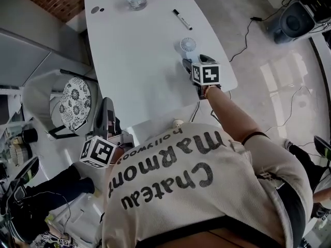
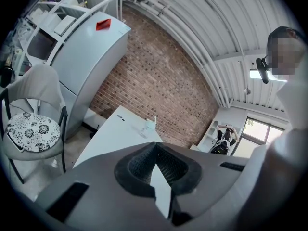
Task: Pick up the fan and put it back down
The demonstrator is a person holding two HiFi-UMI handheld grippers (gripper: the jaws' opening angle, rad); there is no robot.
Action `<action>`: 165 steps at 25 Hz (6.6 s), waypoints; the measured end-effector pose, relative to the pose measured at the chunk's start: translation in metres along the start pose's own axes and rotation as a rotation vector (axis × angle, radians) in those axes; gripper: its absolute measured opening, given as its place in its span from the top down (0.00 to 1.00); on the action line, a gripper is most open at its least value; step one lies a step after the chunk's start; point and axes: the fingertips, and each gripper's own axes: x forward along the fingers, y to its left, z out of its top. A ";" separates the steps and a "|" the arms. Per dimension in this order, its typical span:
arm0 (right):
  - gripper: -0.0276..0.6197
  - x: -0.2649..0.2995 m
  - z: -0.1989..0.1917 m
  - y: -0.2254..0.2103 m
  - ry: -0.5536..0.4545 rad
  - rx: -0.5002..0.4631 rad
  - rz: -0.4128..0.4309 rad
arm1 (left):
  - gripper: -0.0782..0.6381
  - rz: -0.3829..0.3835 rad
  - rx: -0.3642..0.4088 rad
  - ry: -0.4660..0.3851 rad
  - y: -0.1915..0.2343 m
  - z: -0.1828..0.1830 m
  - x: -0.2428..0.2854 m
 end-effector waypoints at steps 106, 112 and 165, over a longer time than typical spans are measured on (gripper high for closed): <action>0.62 -0.278 0.053 0.312 -0.488 0.230 0.037 | 0.89 -0.443 0.108 0.096 0.043 0.112 -0.138; 0.62 -0.282 0.057 0.317 -0.495 0.232 0.063 | 0.89 -0.420 0.115 0.078 0.047 0.112 -0.145; 0.62 -0.061 0.130 0.356 -0.199 0.066 0.338 | 0.89 -0.047 -0.018 -0.080 0.162 0.152 -0.065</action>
